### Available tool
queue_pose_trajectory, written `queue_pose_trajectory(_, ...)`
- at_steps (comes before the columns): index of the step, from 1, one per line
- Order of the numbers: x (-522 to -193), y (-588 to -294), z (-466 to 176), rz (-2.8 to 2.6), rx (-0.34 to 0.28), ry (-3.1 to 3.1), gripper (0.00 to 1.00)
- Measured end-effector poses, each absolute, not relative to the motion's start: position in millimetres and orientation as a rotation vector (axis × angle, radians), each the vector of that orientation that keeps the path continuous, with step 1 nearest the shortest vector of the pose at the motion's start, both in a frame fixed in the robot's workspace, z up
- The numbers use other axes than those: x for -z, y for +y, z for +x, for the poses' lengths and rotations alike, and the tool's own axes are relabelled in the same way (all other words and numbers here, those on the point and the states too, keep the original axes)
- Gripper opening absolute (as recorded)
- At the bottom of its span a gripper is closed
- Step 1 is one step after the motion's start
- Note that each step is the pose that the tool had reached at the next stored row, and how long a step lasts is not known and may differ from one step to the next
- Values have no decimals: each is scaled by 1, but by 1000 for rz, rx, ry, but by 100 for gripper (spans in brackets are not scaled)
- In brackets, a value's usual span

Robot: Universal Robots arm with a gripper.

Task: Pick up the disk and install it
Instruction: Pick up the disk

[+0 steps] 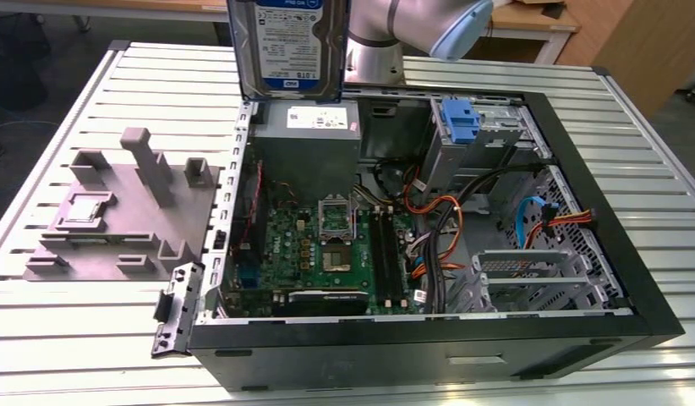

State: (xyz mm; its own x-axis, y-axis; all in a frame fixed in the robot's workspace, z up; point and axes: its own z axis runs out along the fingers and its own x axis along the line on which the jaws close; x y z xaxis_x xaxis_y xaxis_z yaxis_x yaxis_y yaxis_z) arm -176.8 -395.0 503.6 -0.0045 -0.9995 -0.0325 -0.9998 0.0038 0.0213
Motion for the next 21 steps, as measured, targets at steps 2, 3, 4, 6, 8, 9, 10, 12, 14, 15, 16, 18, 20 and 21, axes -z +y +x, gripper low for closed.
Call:
queue_pose_trajectory(2, -504, -395, -177, -2211, -60, 2220, 37)
queue_pose_trajectory(3, -504, -395, -177, -2211, -60, 2220, 37)
queue_pose_trajectory(4, -504, -395, -177, -2211, -60, 2220, 37)
queue_pose_trajectory(6, -504, -395, -177, -2211, -60, 2220, 37)
queue_pose_trajectory(8, -504, -395, -176, -2211, -60, 2220, 37)
queue_pose_trajectory(9, -504, -395, -176, -2211, -60, 2220, 37)
queue_pose_trajectory(10, -504, -395, -176, -2211, -60, 2220, 37)
queue_pose_trajectory(12, -503, -395, -176, -2211, -60, 2220, 37)
queue_pose_trajectory(14, -503, -398, -176, -2211, -60, 2220, 37)
queue_pose_trajectory(15, -503, -399, -176, -2211, -60, 2220, 37)
queue_pose_trajectory(16, -503, -401, -176, -2211, -60, 2220, 37)
queue_pose_trajectory(18, -503, -402, -176, -2211, -60, 2220, 37)
queue_pose_trajectory(20, -503, -402, -171, -2211, -60, 2220, 37)
queue_pose_trajectory(21, -502, -403, -168, -2211, -60, 2220, 37)
